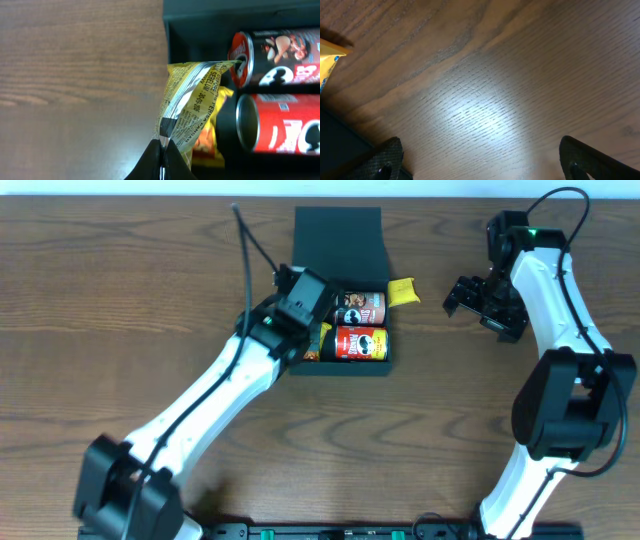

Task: Pack container
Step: 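Carry the snack bar into the box beside the Julie's packet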

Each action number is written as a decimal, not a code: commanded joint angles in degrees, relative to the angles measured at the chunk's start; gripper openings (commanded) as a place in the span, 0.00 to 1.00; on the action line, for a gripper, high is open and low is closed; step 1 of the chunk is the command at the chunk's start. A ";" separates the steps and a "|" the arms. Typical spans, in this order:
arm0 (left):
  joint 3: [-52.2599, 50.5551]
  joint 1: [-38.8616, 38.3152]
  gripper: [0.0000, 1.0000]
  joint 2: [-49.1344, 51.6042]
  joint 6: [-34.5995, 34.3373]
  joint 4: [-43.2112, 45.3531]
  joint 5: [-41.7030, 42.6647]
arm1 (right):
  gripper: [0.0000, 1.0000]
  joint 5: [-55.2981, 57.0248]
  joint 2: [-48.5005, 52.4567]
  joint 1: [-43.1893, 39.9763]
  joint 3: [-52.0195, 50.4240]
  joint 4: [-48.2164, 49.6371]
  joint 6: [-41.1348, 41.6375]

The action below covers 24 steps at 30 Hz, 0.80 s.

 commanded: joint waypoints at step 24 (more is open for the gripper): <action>9.53 -0.44 0.06 12.83 -6.99 1.22 -0.70 | 0.99 0.85 0.07 0.17 0.70 0.46 -0.61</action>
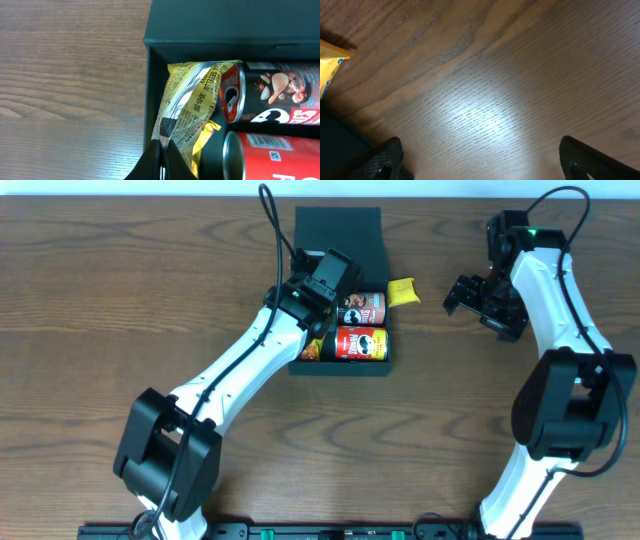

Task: Pack container
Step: 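Carry the snack bar into the box beside the Julie's packet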

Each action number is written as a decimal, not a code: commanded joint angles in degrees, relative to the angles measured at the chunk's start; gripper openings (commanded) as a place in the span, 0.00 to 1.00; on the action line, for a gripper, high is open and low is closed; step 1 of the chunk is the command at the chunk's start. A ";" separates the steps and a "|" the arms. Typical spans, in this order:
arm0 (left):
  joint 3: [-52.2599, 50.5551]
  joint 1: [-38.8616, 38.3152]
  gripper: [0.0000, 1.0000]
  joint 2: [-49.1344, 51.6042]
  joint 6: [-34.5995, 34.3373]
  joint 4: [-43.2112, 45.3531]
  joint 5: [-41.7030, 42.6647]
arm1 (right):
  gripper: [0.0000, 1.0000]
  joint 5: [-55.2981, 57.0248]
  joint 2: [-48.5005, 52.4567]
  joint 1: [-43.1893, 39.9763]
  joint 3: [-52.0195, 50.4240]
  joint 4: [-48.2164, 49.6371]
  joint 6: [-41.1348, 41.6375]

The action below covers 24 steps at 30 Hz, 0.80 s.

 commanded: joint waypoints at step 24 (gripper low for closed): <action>1.14 -0.83 0.06 8.74 -5.66 -1.73 -2.51 | 0.99 0.87 0.04 0.17 0.70 -0.24 -1.27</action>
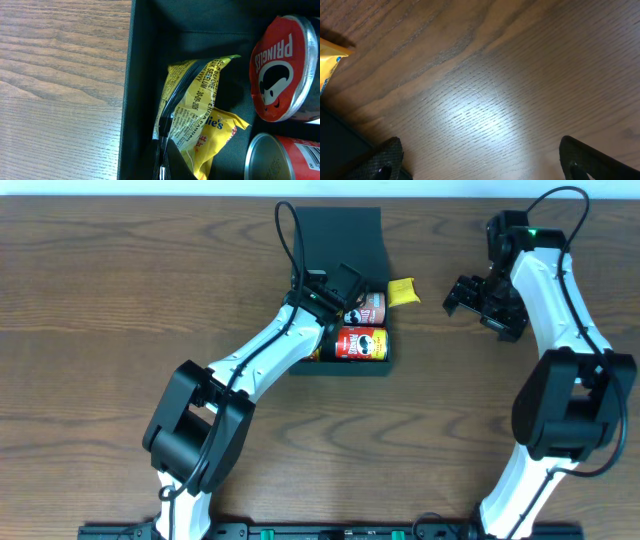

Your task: Pack container

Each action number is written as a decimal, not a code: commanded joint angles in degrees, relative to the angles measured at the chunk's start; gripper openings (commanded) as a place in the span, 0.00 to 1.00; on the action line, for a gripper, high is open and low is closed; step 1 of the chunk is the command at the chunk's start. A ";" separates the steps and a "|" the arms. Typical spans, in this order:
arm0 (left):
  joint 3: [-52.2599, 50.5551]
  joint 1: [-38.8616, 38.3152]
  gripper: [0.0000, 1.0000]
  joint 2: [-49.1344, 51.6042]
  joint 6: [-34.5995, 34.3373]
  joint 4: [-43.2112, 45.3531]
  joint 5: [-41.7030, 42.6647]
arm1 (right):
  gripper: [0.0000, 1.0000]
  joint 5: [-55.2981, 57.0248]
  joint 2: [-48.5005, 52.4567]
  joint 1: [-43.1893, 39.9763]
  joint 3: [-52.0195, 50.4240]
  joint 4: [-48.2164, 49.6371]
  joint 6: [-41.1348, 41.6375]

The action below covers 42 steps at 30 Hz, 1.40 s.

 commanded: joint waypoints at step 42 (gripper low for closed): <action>23.67 4.87 0.96 -2.12 10.78 -15.56 13.46 | 0.93 -3.04 0.07 3.69 0.72 8.87 -4.17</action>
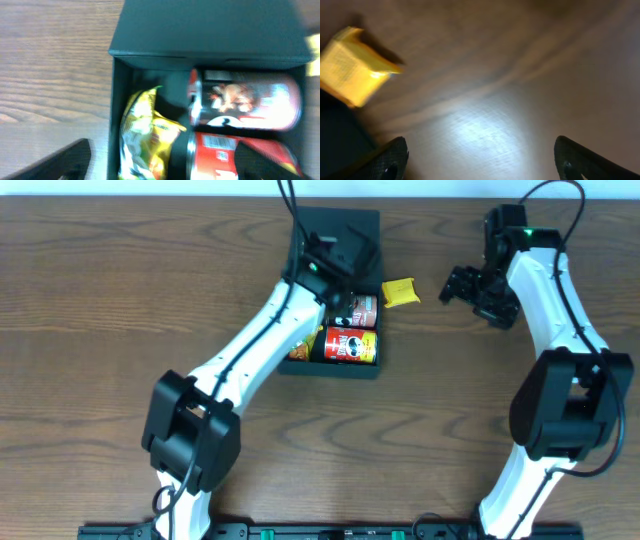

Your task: Pack container

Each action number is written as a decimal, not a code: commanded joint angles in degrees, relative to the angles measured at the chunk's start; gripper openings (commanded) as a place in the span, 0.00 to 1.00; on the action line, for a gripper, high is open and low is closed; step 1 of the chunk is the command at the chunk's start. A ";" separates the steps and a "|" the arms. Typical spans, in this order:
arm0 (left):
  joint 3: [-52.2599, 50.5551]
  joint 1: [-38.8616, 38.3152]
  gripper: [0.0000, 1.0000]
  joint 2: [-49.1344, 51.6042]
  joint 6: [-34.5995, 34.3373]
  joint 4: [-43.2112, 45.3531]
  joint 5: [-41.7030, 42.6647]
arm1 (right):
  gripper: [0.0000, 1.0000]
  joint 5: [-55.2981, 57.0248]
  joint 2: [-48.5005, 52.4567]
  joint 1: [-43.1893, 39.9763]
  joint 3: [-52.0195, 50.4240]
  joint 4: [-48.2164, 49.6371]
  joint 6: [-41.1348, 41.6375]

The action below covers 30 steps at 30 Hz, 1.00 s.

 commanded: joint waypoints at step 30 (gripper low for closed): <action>0.61 23.21 0.96 7.06 -14.93 -7.13 13.51 | 0.99 0.04 2.34 5.01 1.18 6.99 12.07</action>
